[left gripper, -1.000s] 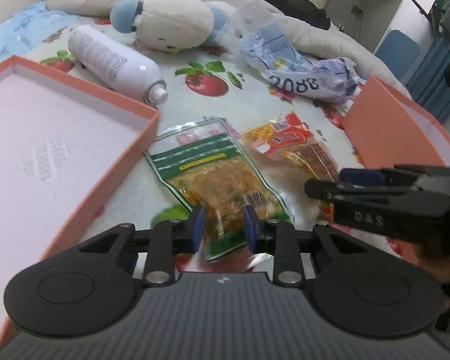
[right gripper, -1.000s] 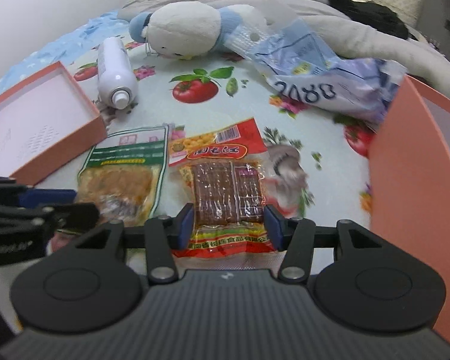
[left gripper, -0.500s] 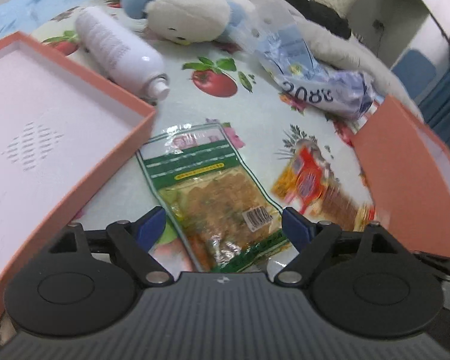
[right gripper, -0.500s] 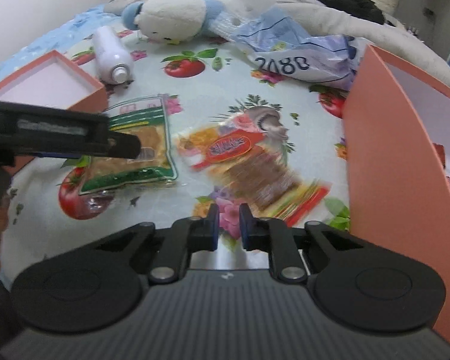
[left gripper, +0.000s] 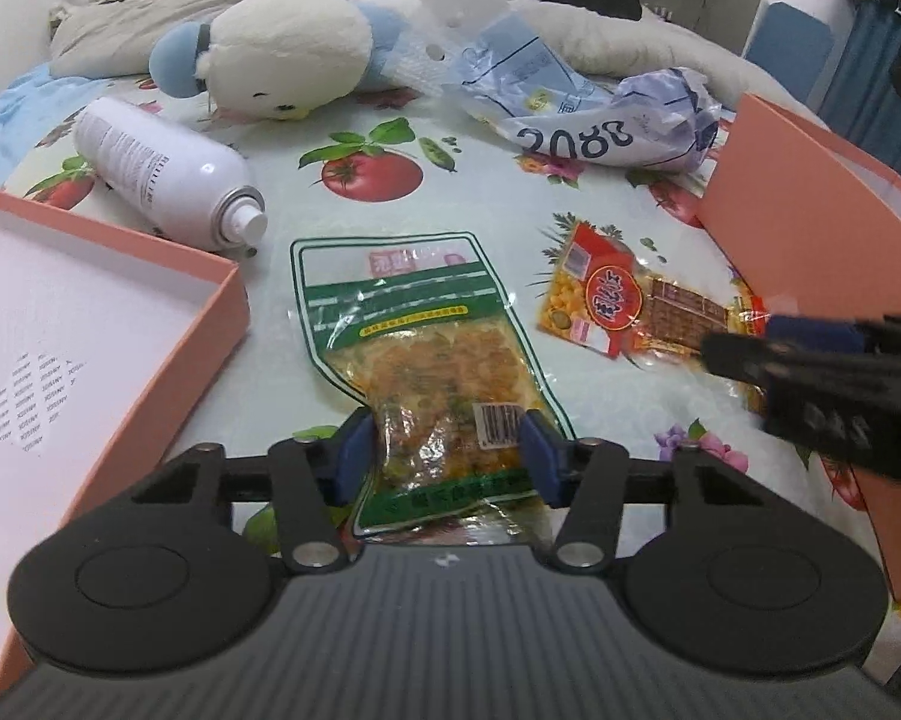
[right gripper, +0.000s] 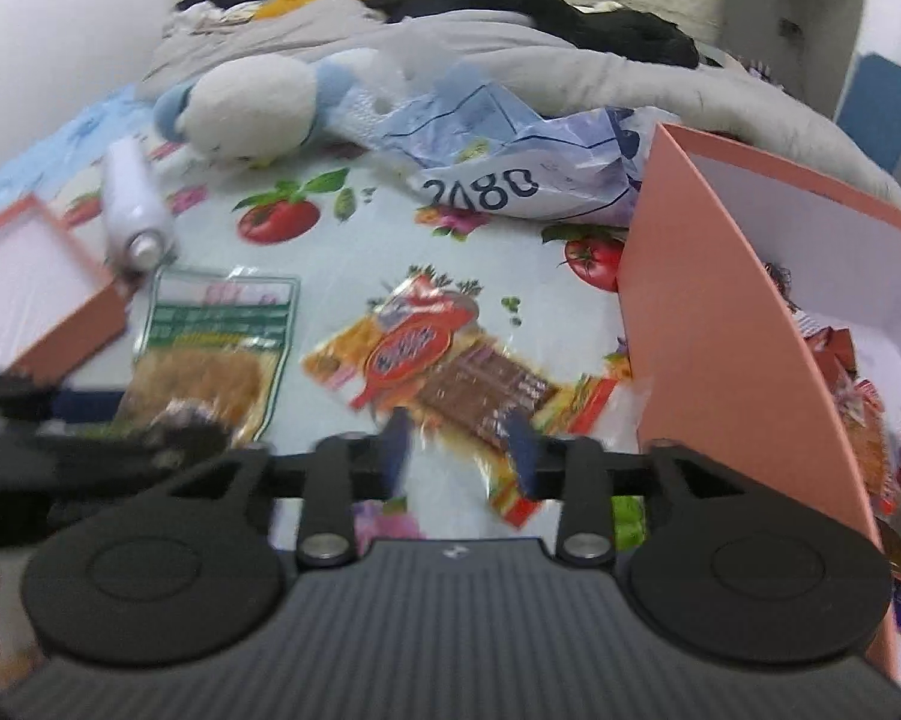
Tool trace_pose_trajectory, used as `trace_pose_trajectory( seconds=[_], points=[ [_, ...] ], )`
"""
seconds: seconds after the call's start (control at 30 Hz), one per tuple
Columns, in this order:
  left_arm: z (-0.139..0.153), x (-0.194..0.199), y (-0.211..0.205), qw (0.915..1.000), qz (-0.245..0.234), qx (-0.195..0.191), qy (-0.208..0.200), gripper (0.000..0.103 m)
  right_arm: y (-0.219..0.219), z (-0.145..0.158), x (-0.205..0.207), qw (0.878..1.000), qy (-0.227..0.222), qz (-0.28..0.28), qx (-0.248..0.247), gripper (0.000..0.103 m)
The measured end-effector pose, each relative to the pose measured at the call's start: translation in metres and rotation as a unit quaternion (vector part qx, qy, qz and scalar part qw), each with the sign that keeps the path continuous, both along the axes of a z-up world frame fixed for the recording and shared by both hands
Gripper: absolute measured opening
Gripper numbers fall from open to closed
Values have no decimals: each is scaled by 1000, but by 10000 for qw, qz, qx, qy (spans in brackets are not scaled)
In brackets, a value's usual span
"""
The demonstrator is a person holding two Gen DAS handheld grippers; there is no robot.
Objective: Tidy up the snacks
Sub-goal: 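Grasp the green-labelled pickle pack with the left tool while the right tool grasps the meat-strip pack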
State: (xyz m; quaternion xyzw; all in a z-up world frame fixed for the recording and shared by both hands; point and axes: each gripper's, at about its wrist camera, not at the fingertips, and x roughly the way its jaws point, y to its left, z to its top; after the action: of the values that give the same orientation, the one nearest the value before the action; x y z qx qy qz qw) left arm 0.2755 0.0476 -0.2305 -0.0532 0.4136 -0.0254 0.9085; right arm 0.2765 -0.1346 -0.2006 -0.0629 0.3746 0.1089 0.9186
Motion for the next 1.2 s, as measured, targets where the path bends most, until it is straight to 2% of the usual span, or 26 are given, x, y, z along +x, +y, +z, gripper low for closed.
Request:
trace_pose_trajectory(
  seconds=[0.03,0.1,0.27,0.43,0.57,0.7,0.87,0.9,0.93,0.97,1.07,1.2],
  points=[
    [0,-1,0,10000,-26,-24,-25,54,0,0,3,9999,-50,-90,35,75],
    [-1,-3,3,9999,-27,-92,-86,51,2,-4,11,9997,-107,-178,140,80],
    [-1,-9,10,9994,6,-280,-191,47,11,-30,30,9985,62,-517,-153,81],
    [0,-14,18,9987,113,-469,-184,43,12,-41,34,9982,57,-587,79,94],
    [-1,-16,22,9981,165,-551,-212,42,10,-40,37,9991,148,-366,167,93],
    [0,-16,22,9977,219,-594,-223,40,19,-36,32,9999,74,-44,133,64],
    [4,-18,24,9972,271,-657,-218,35,23,-30,26,9999,-18,71,122,54],
    [5,-19,25,9970,275,-696,-205,34,24,-27,23,9999,-63,106,99,47],
    [6,-20,25,9969,272,-716,-190,33,26,-22,19,9997,-205,139,13,31],
    [7,-21,25,9968,275,-723,-181,32,28,-18,15,9994,-282,175,-66,26],
    [12,-25,25,9967,258,-749,-167,30,24,-11,15,9996,-91,210,156,24],
    [21,-34,23,9966,252,-755,-187,28,23,1,8,9995,-208,249,23,14]
  ],
)
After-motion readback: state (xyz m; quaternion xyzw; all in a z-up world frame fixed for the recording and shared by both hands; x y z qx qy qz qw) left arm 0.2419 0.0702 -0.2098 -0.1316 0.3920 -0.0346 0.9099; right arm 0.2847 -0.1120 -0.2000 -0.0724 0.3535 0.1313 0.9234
